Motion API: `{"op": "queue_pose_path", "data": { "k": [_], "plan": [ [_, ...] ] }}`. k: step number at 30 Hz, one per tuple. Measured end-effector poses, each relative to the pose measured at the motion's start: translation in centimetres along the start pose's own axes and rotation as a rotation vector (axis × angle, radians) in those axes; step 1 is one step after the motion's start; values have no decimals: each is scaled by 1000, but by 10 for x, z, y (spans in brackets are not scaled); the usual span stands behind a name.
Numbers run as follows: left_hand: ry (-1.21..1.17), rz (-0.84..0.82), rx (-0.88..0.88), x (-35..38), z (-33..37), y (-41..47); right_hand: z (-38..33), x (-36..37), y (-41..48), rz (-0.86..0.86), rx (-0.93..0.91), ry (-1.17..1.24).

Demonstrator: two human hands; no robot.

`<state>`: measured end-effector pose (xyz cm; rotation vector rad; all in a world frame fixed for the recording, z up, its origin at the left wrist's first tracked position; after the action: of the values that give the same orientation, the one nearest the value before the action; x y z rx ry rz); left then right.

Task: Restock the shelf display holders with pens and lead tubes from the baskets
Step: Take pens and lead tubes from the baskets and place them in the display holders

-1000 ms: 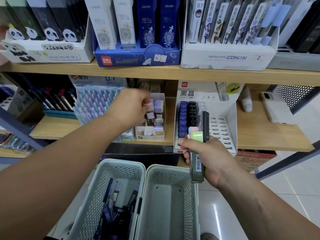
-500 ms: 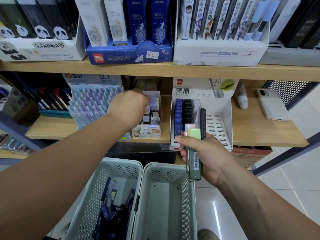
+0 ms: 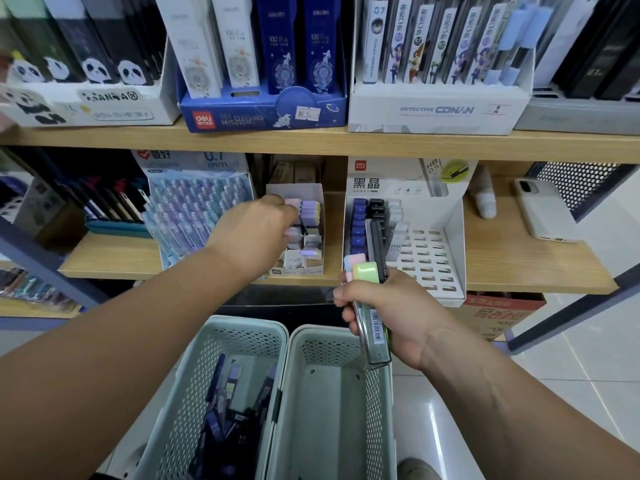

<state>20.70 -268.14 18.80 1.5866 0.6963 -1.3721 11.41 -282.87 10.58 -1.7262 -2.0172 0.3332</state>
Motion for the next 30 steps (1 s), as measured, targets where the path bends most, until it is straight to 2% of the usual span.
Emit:
{"op": "queue_pose_path", "data": {
  "k": [9, 11, 13, 14, 16, 18, 19, 21, 25, 30],
  "plan": [
    [-76, -97, -57, 9, -1, -17, -1, 7, -2, -9, 15, 7],
    [-138, -43, -70, 1, 1, -20, 0, 10, -3, -28, 21, -8],
    [-333, 64, -98, -14, 6, -22, 1, 13, -3, -56, 29, -33],
    [-509, 78, -147, -17, 7, -22, 1, 14, -4, -72, 33, -44],
    [-974, -57, -310, -1, 15, -25, 1, 18, -5, -100, 37, -51],
    [-1259, -283, -415, 21, 35, -34, -2, 22, -6, -134, 22, -55],
    [-1327, -366, -427, 28, 45, -38, -4, 24, -6, -156, 7, -62],
    [-1427, -421, -428, 34, 53, -43, -7, 27, -8, -190, -16, -70],
    [-1478, -361, -458, 37, 48, -43, -6, 24, -8, -171, -15, -44],
    [-1570, -240, -546, 35, 37, -45, -3, 6, -4, -11, 20, 86]
  ]
}}
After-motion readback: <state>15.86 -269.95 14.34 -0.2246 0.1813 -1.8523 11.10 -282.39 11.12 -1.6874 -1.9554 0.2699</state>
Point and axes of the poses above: each hand's wrist, its own y-axis towards the middle knuckle, its own x-axis out of the palm, z = x × y, the point moved 10 cm from there along y, towards the middle knuckle, and after that the axes turned 4 degrees about -y, right-handed, at the moved point
